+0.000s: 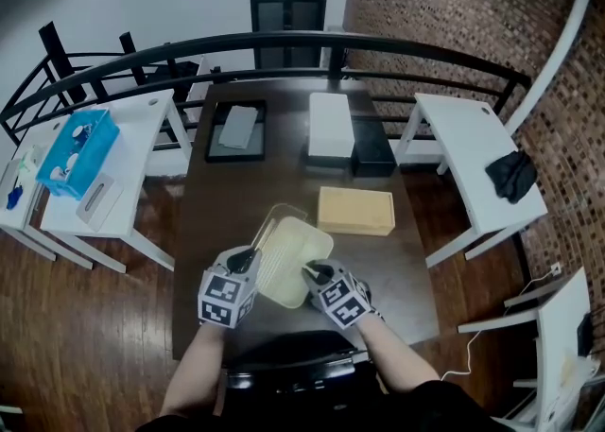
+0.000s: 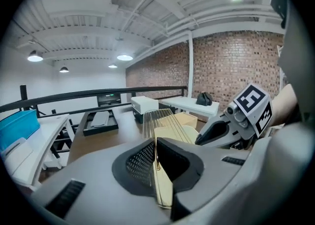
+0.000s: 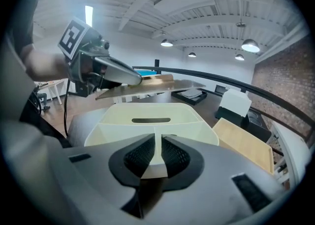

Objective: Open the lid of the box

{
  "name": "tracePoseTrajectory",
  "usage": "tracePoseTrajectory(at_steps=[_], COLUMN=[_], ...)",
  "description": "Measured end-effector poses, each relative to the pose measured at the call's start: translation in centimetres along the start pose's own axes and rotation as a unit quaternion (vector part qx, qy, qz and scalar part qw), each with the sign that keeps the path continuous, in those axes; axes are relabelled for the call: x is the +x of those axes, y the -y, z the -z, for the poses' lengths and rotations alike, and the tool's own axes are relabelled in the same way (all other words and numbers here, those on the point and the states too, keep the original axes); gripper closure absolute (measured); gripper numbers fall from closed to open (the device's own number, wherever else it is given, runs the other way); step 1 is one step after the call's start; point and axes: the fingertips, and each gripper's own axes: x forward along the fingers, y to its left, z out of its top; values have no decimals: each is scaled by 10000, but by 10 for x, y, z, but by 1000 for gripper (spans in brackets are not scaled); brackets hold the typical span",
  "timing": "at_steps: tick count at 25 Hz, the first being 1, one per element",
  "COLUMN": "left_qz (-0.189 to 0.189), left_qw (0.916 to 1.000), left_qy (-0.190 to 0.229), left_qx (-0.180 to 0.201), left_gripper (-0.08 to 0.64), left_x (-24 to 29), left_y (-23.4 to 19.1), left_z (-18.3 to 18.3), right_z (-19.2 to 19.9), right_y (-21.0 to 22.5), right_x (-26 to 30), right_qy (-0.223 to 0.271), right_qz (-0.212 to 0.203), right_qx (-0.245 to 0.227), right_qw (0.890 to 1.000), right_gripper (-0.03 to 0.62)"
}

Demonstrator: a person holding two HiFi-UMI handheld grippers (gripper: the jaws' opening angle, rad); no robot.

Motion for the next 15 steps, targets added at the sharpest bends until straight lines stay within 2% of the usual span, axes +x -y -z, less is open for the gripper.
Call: tracePoseTrajectory(at_steps=[4, 6, 9, 12, 15], left_qz=[-687, -1114, -1687, -1999, -2101], left_qw=[9970, 9924, 9803, 9683, 9668], left_qy=[127, -39, -469, -803, -925], left_qx=[-319, -523, -912, -1264, -1121], left_gripper=[552, 552, 552, 552, 552], left_x=[-40, -59, -81, -88, -86], left_y=[-52, -82, -115, -120, -109], left_z=[10, 37, 99, 156, 185], right_z=[0, 0, 0, 1, 1], right_y=[0, 0, 0, 2, 2], right_x=[0, 0, 0, -1, -2], right_qy=[5, 5, 4, 2, 1], right_qz=[19, 23, 34, 39, 22], right_qx=[3, 8, 23, 65, 111], right_qw=[10000, 10000, 10000, 10000, 9999], right_gripper=[546, 547, 546, 548, 546])
